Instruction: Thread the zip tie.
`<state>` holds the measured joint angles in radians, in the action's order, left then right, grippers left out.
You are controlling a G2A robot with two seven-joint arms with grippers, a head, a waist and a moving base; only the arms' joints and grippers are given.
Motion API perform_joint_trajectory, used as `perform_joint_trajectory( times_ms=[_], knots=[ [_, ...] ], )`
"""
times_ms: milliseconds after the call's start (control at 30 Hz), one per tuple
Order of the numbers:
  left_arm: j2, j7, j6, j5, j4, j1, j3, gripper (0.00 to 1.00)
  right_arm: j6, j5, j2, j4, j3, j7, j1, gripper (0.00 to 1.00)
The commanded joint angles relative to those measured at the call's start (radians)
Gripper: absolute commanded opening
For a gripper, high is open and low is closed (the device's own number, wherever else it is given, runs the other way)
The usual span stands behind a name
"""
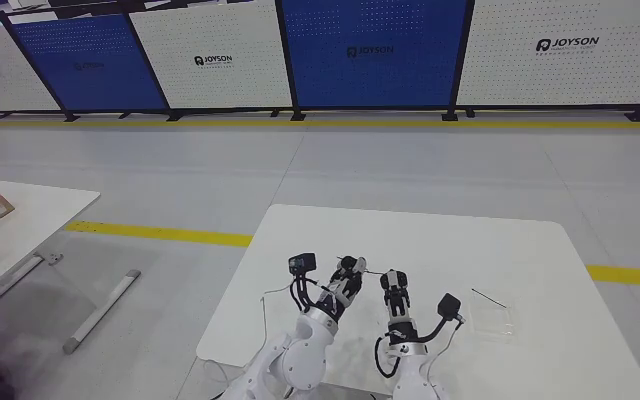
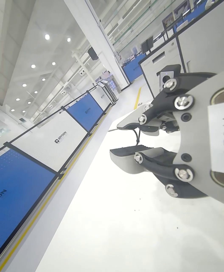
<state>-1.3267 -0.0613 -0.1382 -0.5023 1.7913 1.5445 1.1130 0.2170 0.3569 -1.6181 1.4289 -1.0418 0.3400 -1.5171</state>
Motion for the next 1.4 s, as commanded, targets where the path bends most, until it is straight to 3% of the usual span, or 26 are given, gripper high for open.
perform_joint_trajectory(
  times_ms=[0, 500, 700, 833, 1000, 1300, 1367],
  knots=[
    [0.000, -0.001, -0.001, 0.003, 0.002, 0.000, 0.002, 0.18, -0.001, 0.001, 0.000, 0.000, 0.000, 0.001, 0.000, 0.00],
    [0.002, -0.001, 0.002, -0.002, 0.015, 0.008, 0.012, 0.24, -0.021, 0.008, 0.001, 0.014, -0.002, 0.010, -0.004, 0.00],
    [0.003, 0.003, 0.006, -0.007, 0.015, 0.011, 0.012, 0.09, -0.022, 0.009, 0.000, 0.013, 0.000, 0.012, -0.004, 0.00],
    [0.003, 0.012, 0.012, -0.003, 0.015, 0.013, 0.011, 0.09, -0.022, 0.009, 0.000, 0.012, 0.001, 0.013, -0.003, 0.00],
    [0.004, 0.017, 0.018, -0.001, 0.016, 0.016, 0.008, 0.16, -0.025, 0.007, 0.000, 0.011, 0.002, 0.015, -0.001, 0.00],
    [0.005, 0.020, 0.017, -0.002, 0.013, 0.016, 0.009, 0.09, -0.023, 0.013, -0.001, 0.006, 0.005, 0.019, -0.001, 0.00],
    [0.005, 0.020, 0.016, -0.005, 0.009, 0.012, 0.007, 0.01, -0.022, 0.014, -0.001, 0.005, 0.005, 0.020, -0.001, 0.00]
  ],
)
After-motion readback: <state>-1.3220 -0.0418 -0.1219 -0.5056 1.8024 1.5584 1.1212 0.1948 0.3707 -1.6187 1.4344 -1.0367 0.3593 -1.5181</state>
